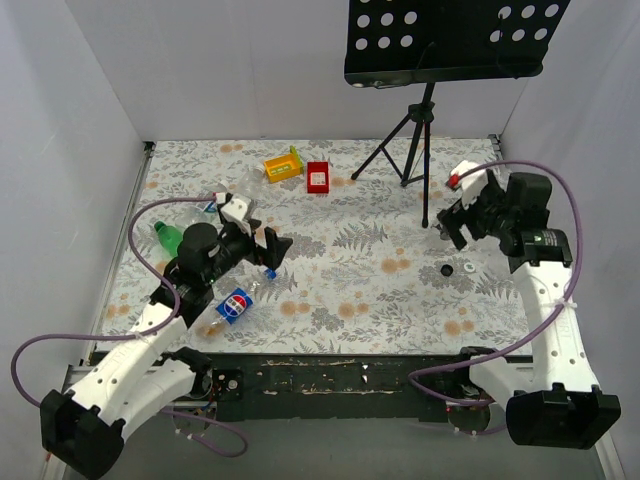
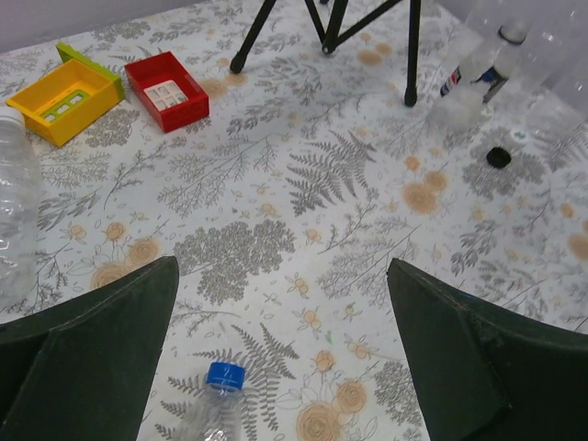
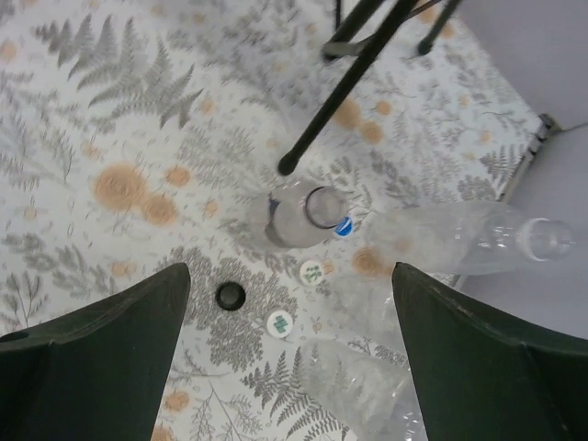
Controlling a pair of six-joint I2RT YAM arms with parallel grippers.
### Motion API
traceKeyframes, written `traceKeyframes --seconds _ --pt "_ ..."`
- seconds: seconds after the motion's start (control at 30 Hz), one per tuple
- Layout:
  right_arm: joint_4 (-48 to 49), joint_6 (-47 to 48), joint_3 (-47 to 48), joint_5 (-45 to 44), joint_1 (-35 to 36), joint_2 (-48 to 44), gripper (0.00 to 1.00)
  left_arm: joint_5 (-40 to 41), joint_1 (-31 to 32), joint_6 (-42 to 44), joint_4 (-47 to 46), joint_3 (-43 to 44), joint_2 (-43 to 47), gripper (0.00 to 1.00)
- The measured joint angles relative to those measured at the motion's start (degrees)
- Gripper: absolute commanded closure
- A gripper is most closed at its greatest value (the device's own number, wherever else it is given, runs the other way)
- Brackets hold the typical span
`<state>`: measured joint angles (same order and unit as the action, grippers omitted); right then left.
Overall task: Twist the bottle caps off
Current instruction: Reset both arms
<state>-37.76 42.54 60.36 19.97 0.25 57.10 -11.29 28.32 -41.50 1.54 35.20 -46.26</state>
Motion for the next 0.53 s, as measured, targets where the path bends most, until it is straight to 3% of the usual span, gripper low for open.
traceKeyframes --seconds 0.33,0.53 --pt "5.8 -28.1 13.4 -1.6 -2.5 2.7 0.02 1.3 -3.3 -11.8 8.2 17.3 -5.0 0.02" --pt "10.0 -36.5 16.4 -1.3 -2.6 3.1 0.02 1.9 -3.4 -13.4 13.8 22.0 -5.2 0.02"
